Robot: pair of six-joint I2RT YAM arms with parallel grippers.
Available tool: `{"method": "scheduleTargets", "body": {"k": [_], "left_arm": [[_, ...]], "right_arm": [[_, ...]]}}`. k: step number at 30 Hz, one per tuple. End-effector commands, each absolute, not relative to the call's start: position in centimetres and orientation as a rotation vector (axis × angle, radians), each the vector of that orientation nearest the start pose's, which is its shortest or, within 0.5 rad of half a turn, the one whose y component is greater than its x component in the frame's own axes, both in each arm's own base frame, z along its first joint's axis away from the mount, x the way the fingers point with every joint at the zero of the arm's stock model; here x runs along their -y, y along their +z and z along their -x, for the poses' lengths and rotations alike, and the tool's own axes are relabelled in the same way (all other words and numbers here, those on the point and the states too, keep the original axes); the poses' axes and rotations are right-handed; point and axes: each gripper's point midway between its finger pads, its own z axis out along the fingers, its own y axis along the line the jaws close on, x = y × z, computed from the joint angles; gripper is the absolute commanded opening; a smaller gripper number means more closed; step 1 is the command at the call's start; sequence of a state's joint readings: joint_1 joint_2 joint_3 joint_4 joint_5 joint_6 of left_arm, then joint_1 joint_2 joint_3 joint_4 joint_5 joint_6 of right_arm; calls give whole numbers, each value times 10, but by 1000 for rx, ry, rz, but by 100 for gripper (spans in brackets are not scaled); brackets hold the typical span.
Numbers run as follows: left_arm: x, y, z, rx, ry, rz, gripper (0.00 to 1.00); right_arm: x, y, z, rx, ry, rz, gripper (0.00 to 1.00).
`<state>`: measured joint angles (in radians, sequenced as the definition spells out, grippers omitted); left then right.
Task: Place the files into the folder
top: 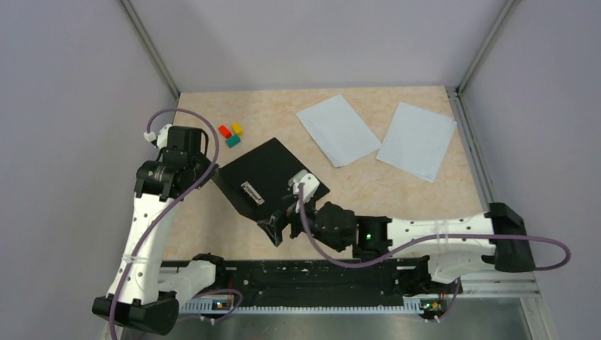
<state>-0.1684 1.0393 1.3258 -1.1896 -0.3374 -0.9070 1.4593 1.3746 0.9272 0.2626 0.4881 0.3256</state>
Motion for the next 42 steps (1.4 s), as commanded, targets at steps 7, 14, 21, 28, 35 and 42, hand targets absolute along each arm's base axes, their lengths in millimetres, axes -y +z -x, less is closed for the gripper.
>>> {"method": "scheduleTargets", "body": {"k": [7,14,21,28,35,42], "left_arm": [[91,279,-235,-2237,-599,539,0],[119,274,-224,-2273,-767,410,0],[160,260,-222,-2261,-1008,286,0],[132,221,-224,-2324,-767,358,0],[88,180,-234,-2223,-516,597,0],[76,165,-249,-2214,-413,636,5]], "right_arm": [[-371,289,-135,-1810,884,515,99],[-339,271,-177,-1928,767,347,99],[-318,240,-213,-2050,683,196,99],[-318,207,-226,-2138,644,161,99],[-321,172,-227,-2245,612,132,98],[-310,122,-223,-2377,461,79,93]]}}
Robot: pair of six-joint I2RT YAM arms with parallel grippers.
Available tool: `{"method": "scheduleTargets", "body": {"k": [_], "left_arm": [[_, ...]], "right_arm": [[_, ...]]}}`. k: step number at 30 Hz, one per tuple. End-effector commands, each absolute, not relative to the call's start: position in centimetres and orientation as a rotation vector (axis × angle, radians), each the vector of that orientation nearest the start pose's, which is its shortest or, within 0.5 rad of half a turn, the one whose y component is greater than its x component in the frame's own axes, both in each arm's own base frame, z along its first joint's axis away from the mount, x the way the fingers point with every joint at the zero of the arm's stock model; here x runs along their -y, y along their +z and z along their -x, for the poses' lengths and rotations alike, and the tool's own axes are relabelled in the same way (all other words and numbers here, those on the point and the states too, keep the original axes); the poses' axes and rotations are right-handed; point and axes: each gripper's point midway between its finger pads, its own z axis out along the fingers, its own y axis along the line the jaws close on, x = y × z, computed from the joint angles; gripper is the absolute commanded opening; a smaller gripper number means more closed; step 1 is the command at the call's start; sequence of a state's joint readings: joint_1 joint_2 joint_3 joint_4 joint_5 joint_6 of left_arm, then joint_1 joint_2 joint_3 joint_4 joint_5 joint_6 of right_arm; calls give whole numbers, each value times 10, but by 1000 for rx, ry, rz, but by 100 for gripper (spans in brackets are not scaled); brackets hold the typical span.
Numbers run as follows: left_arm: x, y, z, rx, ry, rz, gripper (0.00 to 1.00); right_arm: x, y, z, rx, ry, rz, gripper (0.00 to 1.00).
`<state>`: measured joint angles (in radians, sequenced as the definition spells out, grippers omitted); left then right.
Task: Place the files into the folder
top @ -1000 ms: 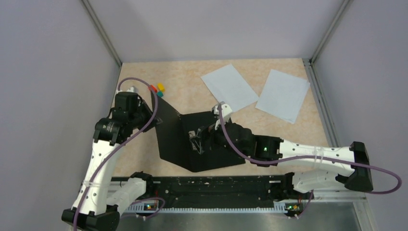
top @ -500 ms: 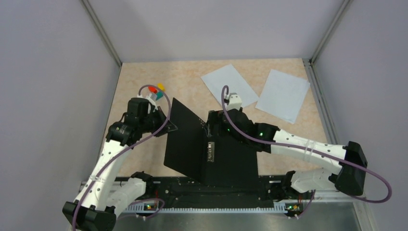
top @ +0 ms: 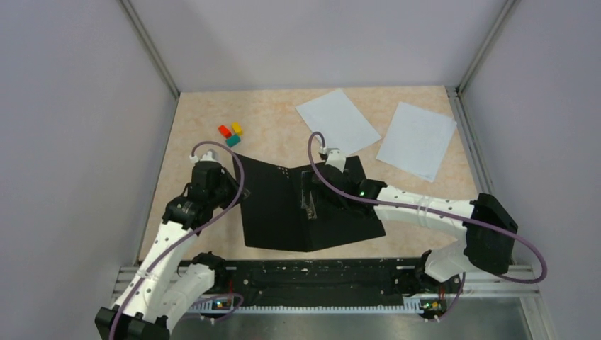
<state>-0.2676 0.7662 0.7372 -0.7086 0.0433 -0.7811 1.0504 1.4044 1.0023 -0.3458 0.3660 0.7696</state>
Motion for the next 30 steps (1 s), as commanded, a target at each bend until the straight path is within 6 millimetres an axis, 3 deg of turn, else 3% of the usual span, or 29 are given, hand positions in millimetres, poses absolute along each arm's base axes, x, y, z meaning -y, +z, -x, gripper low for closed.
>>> {"method": "scheduleTargets", "body": {"k": [1,3,5,9,11,13,15,20,24,27,30], "left_arm": [[67,168,-251,-2212,-340,641,18],[42,174,-249,-2210,-158,651,51],[18,185,-249,-2182,12,666,66],[-5,222,-254,-2093,146,659,70],[3,240,-262,-2062,85,600,67],[27,245,-273,-2084,-61,539,59],[55,231,-280,-2164,-200,515,47],[104,164,-284,-2335,-393,560,27],[129,119,-279,-2402,-450,600,17],[152,96,-271,-2455,-441,568,14],[162,76,-262,-2495,-399,586,10]], "right_arm": [[-308,118,-224,-2383,444,75,92],[-306,113,-225,-2388,418,75,92],[-307,110,-227,-2388,407,82,91],[-307,110,-229,-2382,392,102,89],[-306,113,-231,-2367,381,108,89],[-307,114,-234,-2356,371,124,87],[-308,110,-238,-2364,358,152,85],[-317,92,-244,-2392,387,239,69],[-325,81,-243,-2410,399,325,58],[-330,74,-241,-2430,399,373,53],[-328,66,-239,-2452,380,394,47]]}}
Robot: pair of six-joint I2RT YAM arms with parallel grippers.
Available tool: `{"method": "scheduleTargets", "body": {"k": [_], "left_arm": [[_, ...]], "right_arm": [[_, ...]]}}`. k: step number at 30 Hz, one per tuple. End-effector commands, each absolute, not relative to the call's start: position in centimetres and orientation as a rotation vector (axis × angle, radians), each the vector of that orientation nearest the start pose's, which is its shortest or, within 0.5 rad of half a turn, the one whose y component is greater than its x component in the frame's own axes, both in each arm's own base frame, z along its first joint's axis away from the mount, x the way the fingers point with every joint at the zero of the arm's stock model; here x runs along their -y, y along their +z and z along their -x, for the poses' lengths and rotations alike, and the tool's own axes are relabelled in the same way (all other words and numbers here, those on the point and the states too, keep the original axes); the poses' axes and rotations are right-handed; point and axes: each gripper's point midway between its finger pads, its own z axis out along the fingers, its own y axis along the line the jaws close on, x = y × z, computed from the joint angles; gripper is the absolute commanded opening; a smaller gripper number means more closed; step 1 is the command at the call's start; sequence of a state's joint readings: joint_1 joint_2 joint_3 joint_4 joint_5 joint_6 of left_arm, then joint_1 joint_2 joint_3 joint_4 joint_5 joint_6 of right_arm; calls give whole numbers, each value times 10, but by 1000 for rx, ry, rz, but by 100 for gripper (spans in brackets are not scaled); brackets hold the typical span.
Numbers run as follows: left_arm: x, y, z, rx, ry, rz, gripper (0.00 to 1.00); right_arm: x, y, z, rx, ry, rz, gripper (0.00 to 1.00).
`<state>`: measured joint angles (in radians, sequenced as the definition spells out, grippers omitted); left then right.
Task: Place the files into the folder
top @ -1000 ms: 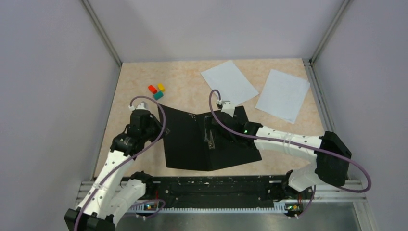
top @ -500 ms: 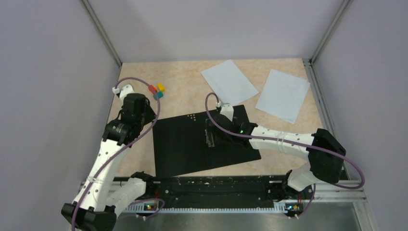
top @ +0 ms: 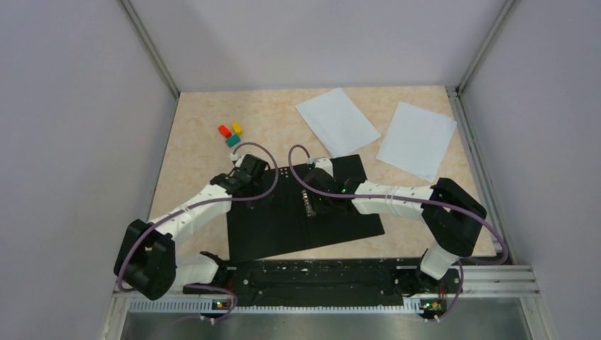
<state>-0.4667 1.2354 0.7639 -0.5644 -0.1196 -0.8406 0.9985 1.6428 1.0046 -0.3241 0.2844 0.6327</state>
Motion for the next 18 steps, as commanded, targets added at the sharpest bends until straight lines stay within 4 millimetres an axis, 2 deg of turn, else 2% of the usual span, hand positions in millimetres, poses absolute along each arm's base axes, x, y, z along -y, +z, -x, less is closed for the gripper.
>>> {"method": "scheduleTargets", "body": {"k": [1,2,7,10,13,18], "left_arm": [[161,71,-259,-2503,-368,599,10],[158,66,-255,-2509,-320,605,11],[128,64,-242,-2436,-51,636,38],[113,56,-231,-2427,40,698,45],[99,47,-223,-2425,141,773,57],[98,38,-220,-2438,191,826,67]], "right_arm": [[-325,63,-238,-2460,368,396,45],[-322,61,-237,-2463,358,396,44],[-321,69,-232,-2448,387,397,39],[-326,75,-228,-2427,408,402,36],[-332,73,-225,-2432,411,409,34],[-338,66,-223,-2440,407,425,33]]}}
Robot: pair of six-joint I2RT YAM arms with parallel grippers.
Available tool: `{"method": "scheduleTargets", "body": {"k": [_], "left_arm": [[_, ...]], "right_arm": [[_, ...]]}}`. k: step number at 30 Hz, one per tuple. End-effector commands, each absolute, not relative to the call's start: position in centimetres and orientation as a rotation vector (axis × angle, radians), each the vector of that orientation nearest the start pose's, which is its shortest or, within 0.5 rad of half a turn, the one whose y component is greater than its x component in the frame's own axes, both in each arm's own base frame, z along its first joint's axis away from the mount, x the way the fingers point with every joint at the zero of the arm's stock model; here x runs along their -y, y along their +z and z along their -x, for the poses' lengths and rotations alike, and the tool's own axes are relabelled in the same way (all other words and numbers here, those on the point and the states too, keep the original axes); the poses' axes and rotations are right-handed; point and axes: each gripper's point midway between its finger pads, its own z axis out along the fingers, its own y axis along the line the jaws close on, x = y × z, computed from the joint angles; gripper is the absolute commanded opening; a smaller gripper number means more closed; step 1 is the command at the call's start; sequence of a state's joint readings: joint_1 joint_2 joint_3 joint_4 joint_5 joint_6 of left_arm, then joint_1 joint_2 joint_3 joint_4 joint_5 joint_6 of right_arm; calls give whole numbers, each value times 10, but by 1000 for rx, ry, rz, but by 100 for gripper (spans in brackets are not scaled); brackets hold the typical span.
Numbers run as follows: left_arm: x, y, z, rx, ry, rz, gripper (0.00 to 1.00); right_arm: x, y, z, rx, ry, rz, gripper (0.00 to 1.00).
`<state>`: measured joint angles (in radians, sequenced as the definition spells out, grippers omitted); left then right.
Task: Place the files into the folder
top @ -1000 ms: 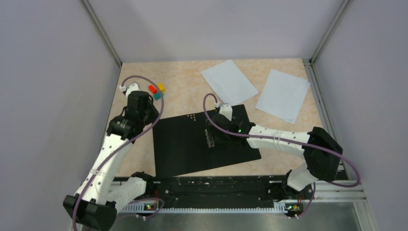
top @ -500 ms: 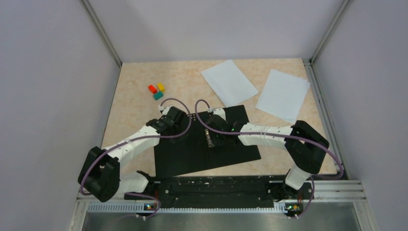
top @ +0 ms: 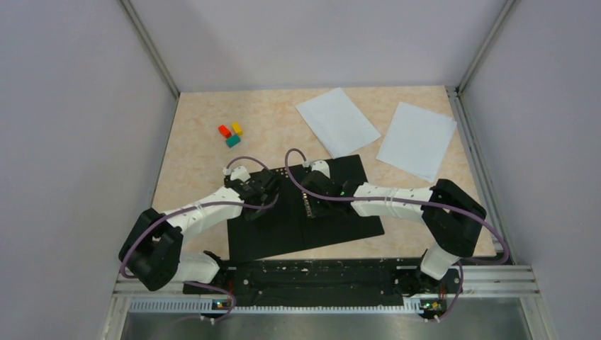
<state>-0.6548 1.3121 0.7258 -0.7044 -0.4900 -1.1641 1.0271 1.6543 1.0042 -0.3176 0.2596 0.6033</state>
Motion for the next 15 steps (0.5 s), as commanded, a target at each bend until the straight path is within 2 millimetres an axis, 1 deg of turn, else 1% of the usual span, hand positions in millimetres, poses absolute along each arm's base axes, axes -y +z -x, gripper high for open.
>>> {"method": "scheduleTargets", "body": {"k": [1,6,9,15], "left_arm": [[99,36,-219,-2443,190,832,70],[98,25,-213,-2465,207,871,82],[100,18,-209,-2486,207,889,83],[102,9,-204,-2517,216,908,84]], "right_arm": [[-340,64,-222,-2443,410,432,33],[-344,61,-219,-2440,399,442,33],[-348,59,-217,-2439,400,444,32],[-352,56,-216,-2434,391,439,29]]}}
